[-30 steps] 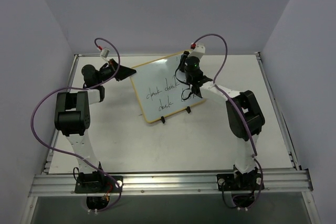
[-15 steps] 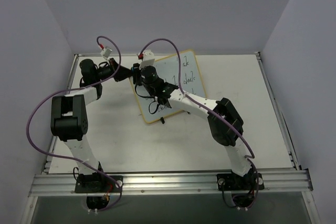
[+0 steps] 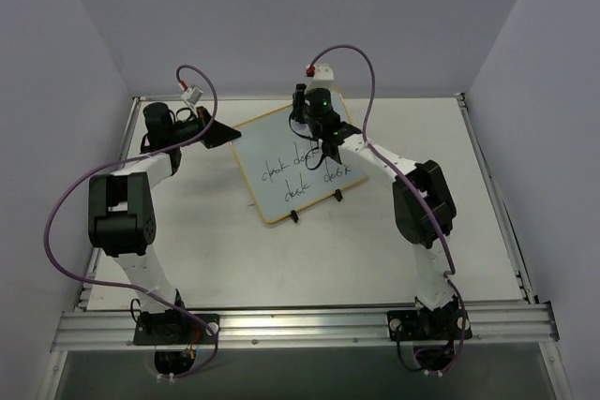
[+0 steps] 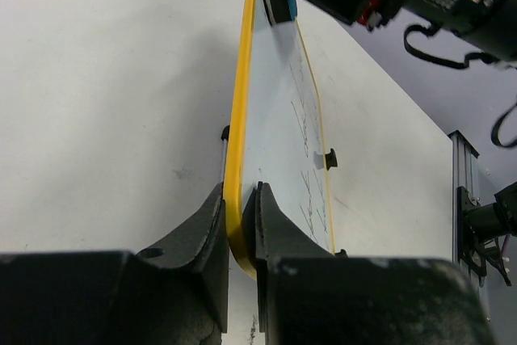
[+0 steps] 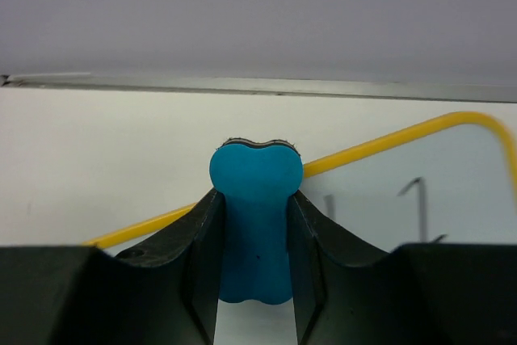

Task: Erase the whiteboard

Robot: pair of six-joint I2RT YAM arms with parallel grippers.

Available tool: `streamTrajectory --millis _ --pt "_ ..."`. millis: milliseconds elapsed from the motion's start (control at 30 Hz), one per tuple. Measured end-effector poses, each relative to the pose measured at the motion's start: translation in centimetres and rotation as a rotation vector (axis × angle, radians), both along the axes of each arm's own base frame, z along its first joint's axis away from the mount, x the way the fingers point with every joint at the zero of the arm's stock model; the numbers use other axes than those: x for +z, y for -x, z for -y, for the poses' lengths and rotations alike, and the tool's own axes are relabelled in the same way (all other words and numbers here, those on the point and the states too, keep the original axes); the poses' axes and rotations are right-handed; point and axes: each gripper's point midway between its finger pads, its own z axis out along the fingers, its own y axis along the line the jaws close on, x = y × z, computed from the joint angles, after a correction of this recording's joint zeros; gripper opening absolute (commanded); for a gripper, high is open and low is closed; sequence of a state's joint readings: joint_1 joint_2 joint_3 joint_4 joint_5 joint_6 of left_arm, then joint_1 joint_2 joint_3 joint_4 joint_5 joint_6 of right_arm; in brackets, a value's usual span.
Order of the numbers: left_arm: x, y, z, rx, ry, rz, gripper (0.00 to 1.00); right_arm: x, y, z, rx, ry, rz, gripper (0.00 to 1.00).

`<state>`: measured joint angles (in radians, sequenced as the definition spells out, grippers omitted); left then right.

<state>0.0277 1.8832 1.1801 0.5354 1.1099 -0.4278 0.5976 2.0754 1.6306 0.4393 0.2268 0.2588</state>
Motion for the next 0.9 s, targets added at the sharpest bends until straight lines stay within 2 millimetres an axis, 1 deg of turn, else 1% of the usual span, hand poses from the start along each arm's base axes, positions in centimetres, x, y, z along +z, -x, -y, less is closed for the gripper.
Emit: streamTrajectory --millis 67,233,267,333,433,600,633,700,767,900 --pt "0.0 0.2 0.0 -0.002 -0.009 -0.006 0.02 -0.2 -1.5 3.1 -0.054 0.004 -0.001 0.0" --pt "0.3 0.8 0.0 -0.006 -0.026 -0.008 0.02 -1.4 -3.2 8.3 -0.136 0.011 -0.016 0.0" --pt "0.3 0.8 0.0 -0.006 -0.03 -0.007 0.02 -1.6 -3.4 9.1 -0.148 0.014 -0.019 0.0" --pt "0.4 0.9 0.0 -0.008 -0.035 -0.008 0.02 -1.6 -3.7 9.9 -0.153 0.015 -0.021 0.0" --pt "0.5 1.0 0.1 -0.013 -0.045 -0.003 0.02 -1.7 -3.9 10.1 -0.123 0.012 -0.026 0.0" --pt "0.5 1.3 0.0 -0.024 -0.07 -0.01 0.02 -1.6 -3.6 9.1 -0.058 -0.001 -0.029 0.0" --pt "0.5 1.3 0.0 -0.028 -0.075 -0.01 0.02 -1.6 -3.3 8.9 -0.049 -0.004 -0.029 0.0" --pt "0.5 1.4 0.1 -0.035 -0.083 -0.008 0.02 -1.6 -2.0 7.6 -0.019 -0.01 -0.031 0.0" --pt "0.6 1.6 0.1 -0.043 -0.089 -0.008 0.02 -1.5 -0.3 5.3 0.023 -0.016 -0.031 0.0" --pt "0.3 1.8 0.1 -0.057 -0.104 0.002 0.02 -1.0 3.7 -1.5 0.146 -0.032 -0.02 0.0"
